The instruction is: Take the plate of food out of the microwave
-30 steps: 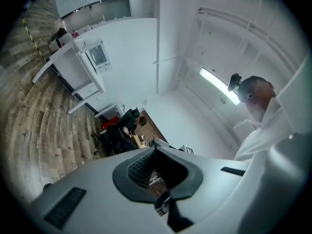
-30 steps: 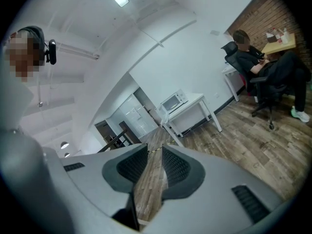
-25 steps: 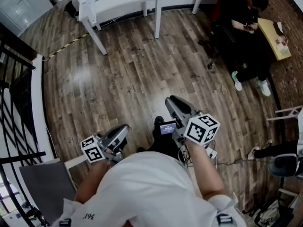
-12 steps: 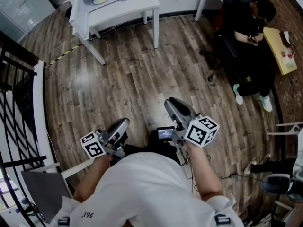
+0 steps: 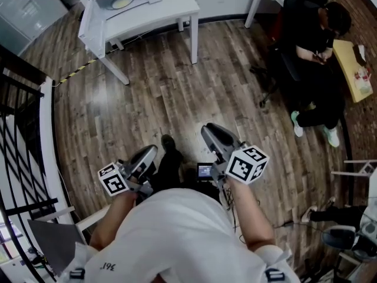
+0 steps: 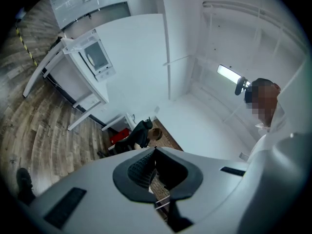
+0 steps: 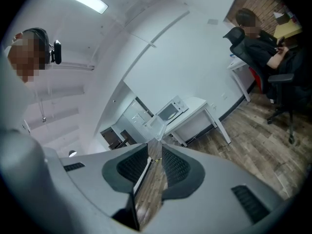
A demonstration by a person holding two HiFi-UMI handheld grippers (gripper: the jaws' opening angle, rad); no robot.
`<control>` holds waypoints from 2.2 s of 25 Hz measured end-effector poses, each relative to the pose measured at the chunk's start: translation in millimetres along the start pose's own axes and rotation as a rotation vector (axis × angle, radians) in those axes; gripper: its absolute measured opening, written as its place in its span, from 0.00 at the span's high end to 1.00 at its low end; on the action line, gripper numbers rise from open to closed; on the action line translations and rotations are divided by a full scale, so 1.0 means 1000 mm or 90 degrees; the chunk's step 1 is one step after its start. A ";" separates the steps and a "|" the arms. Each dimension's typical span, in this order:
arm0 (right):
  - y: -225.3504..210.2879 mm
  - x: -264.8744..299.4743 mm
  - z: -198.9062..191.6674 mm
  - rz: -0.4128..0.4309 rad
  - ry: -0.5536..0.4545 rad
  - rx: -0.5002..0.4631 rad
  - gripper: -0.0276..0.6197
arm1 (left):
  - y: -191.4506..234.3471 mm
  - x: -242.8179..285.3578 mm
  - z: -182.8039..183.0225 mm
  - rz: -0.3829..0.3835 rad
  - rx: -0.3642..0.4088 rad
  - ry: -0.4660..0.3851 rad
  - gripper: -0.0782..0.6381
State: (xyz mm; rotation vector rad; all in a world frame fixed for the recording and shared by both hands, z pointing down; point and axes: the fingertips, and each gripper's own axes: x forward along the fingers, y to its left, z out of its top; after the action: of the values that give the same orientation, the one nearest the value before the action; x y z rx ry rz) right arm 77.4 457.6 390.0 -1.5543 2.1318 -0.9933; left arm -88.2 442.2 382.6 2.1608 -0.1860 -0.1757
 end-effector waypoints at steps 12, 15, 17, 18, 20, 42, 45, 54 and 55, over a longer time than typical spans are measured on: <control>-0.058 0.141 0.062 -0.044 0.009 0.018 0.81 | 0.104 0.088 0.129 -0.022 -0.007 0.032 0.88; -0.063 0.185 0.080 -0.038 0.008 0.023 0.81 | 0.128 0.102 0.167 -0.014 0.002 0.034 0.88; -0.065 0.211 0.090 -0.033 0.010 0.023 0.81 | 0.144 0.109 0.191 -0.009 0.004 0.029 0.88; -0.067 0.223 0.095 -0.031 0.009 0.023 0.81 | 0.151 0.111 0.201 -0.006 0.004 0.027 0.88; -0.069 0.246 0.106 -0.026 0.009 0.020 0.81 | 0.164 0.116 0.219 -0.001 0.008 0.026 0.88; -0.177 0.485 0.268 0.111 0.176 -0.061 0.81 | 0.303 0.249 0.423 0.136 0.042 -0.177 0.88; -0.200 0.504 0.296 0.116 0.192 -0.062 0.81 | 0.315 0.281 0.442 0.148 0.040 -0.187 0.88; -0.235 0.568 0.311 0.117 0.236 -0.035 0.81 | 0.373 0.298 0.482 0.257 0.043 -0.184 0.88; -0.236 0.578 0.309 0.112 0.244 -0.034 0.81 | 0.383 0.297 0.487 0.271 0.048 -0.172 0.88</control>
State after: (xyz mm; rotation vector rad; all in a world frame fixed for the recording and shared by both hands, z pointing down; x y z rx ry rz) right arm 227.9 -222.4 415.1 -1.2472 2.5179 -1.2617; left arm 80.9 -223.4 410.7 2.1112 -0.8101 -0.2160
